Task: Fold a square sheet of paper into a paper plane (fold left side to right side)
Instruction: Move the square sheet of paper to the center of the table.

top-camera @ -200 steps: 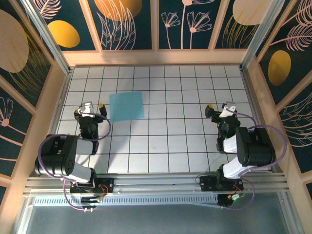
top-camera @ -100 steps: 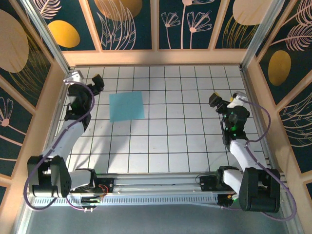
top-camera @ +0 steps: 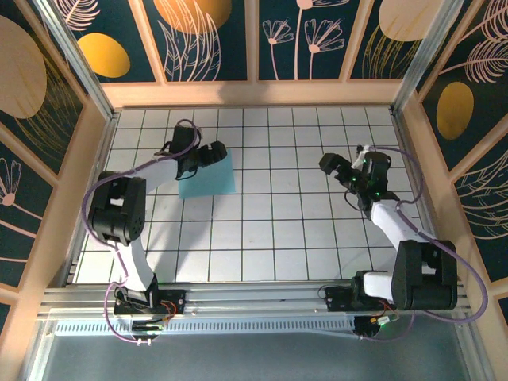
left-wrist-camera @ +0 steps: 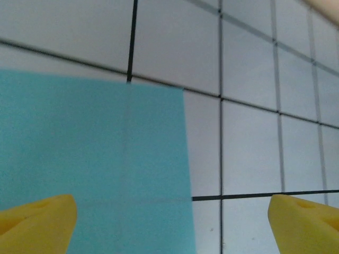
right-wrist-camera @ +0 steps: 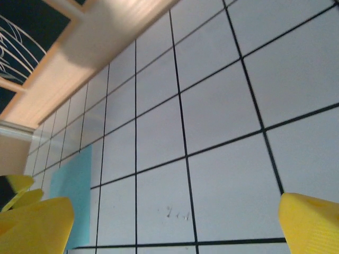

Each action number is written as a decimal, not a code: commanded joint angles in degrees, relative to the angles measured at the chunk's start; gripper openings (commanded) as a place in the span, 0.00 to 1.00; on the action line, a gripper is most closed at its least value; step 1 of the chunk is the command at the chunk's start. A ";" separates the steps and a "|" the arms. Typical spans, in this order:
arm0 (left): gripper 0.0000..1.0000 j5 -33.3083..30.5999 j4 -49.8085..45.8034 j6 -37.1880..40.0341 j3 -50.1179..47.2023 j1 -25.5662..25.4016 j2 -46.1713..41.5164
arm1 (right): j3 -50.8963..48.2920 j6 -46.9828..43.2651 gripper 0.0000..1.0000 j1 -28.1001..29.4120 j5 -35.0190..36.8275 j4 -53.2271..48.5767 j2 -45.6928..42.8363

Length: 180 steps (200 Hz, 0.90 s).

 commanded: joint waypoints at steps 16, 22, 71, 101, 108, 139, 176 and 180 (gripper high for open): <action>0.91 2.87 -3.33 -1.91 1.60 0.36 3.54 | 4.11 -1.33 0.99 2.64 1.68 -4.55 2.14; 0.91 2.92 -3.40 -1.81 1.42 0.36 3.70 | 4.54 -1.52 0.99 2.87 1.97 -4.97 2.43; 0.86 4.70 -3.97 -2.06 -1.63 -0.08 5.18 | 7.42 -2.57 0.99 3.28 4.15 -8.40 3.87; 0.83 6.72 -4.06 -2.57 -3.87 -1.19 5.62 | 8.60 -3.67 0.99 3.27 5.84 -10.60 4.13; 0.82 6.91 -3.95 -2.92 -4.61 -1.77 5.44 | 8.77 -3.87 0.99 3.32 6.11 -10.98 4.00; 0.81 7.42 -3.80 -4.24 -7.21 -5.08 4.38 | 8.80 -4.27 0.99 3.36 6.58 -11.42 3.76; 0.81 7.70 -1.84 -9.12 -10.62 -11.40 2.91 | 8.88 -4.70 0.99 3.35 6.93 -11.91 3.93; 0.81 7.86 -1.49 -9.92 -10.93 -12.19 2.91 | 8.89 -4.78 0.99 3.31 7.01 -11.97 4.04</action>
